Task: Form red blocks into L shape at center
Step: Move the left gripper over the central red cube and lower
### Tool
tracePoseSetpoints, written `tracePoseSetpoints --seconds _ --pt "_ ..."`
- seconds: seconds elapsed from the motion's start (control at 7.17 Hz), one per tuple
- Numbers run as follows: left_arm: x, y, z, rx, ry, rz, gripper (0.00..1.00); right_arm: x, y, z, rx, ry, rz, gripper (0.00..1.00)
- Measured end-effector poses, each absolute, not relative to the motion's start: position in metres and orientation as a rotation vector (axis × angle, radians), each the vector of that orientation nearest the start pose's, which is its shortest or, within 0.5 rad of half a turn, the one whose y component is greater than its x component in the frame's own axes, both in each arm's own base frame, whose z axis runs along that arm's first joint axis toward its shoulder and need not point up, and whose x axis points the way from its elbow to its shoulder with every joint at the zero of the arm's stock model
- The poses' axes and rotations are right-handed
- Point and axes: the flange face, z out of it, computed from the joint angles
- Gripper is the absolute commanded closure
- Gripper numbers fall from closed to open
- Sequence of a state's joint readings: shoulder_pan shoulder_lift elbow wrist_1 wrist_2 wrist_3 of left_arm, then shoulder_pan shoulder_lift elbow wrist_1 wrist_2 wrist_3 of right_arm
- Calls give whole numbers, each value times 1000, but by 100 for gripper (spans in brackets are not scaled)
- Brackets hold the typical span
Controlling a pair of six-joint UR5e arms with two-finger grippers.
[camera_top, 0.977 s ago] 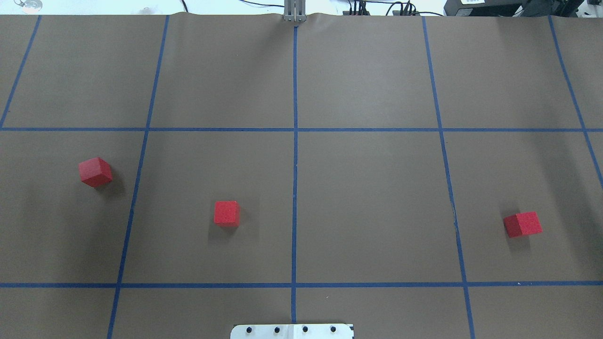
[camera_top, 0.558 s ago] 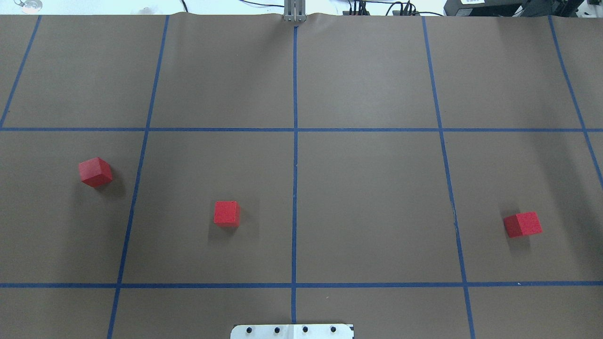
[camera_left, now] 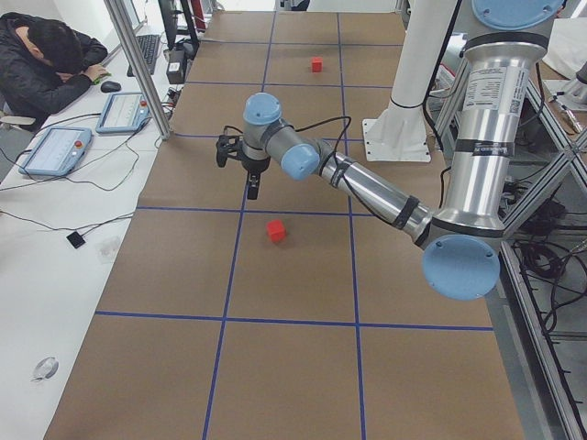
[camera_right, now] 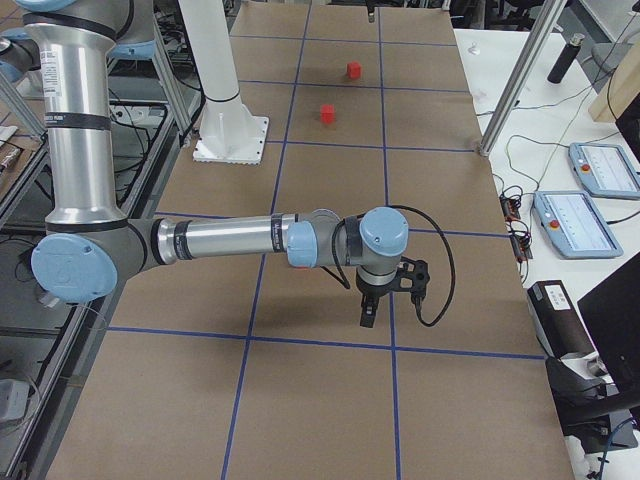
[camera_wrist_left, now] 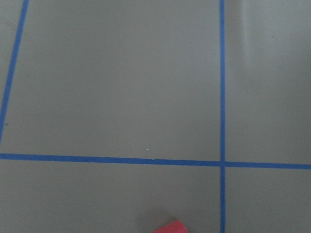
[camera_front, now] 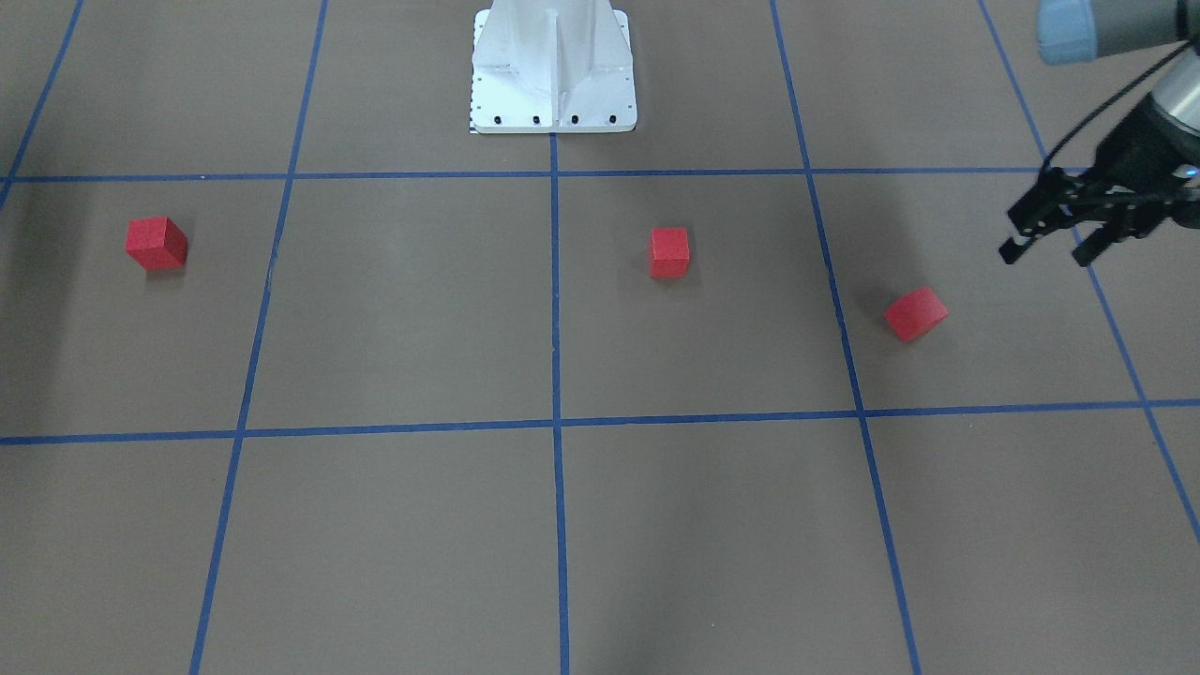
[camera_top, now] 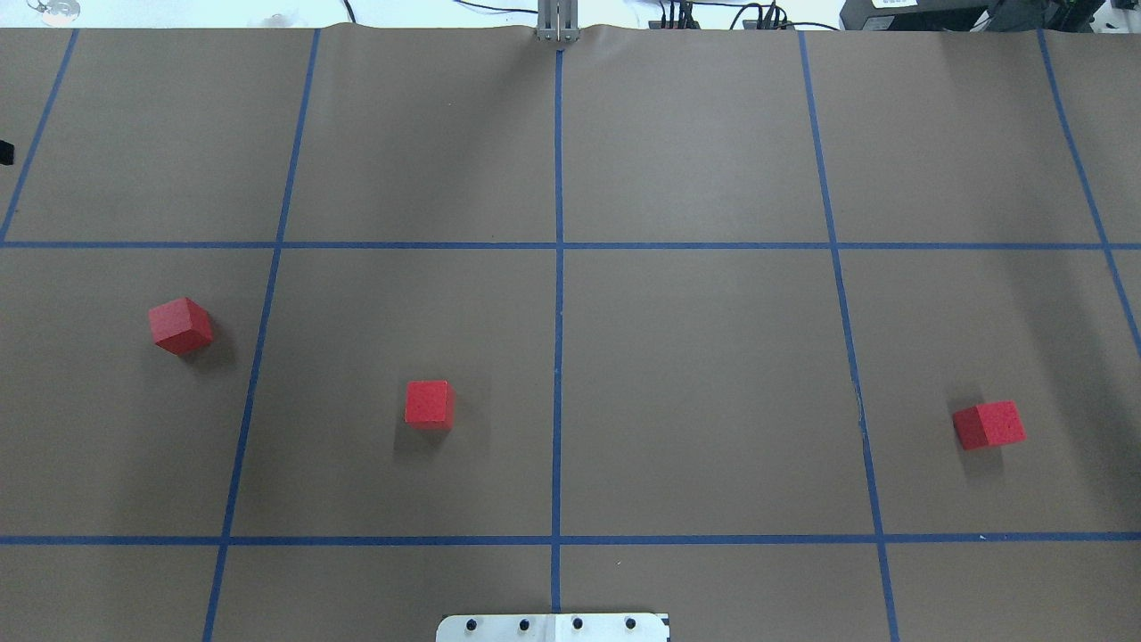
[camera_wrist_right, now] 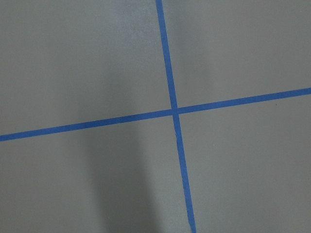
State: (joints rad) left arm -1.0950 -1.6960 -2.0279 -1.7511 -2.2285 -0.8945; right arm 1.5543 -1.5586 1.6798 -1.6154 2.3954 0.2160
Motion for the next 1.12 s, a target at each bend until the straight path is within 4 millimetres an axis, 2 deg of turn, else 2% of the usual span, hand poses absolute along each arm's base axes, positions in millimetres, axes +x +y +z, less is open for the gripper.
tracePoseSetpoints --seconds 0.28,0.42,0.56,0.7,0.84,1.12 --pt "294 -437 289 132 964 -149 0 42 -503 597 -24 -832 129 1" --pt "353 -408 267 131 949 -139 0 30 -504 594 -27 -833 105 1" --pt "398 -388 251 131 927 -128 0 20 -505 589 -24 -839 84 1" --pt "435 -378 240 126 908 -126 1 15 -506 585 -22 -857 73 1" --pt "462 -373 231 123 900 -127 1 12 -506 583 -23 -879 67 1" --pt "482 -370 227 116 892 -123 0 7 -506 575 -12 -897 50 1"
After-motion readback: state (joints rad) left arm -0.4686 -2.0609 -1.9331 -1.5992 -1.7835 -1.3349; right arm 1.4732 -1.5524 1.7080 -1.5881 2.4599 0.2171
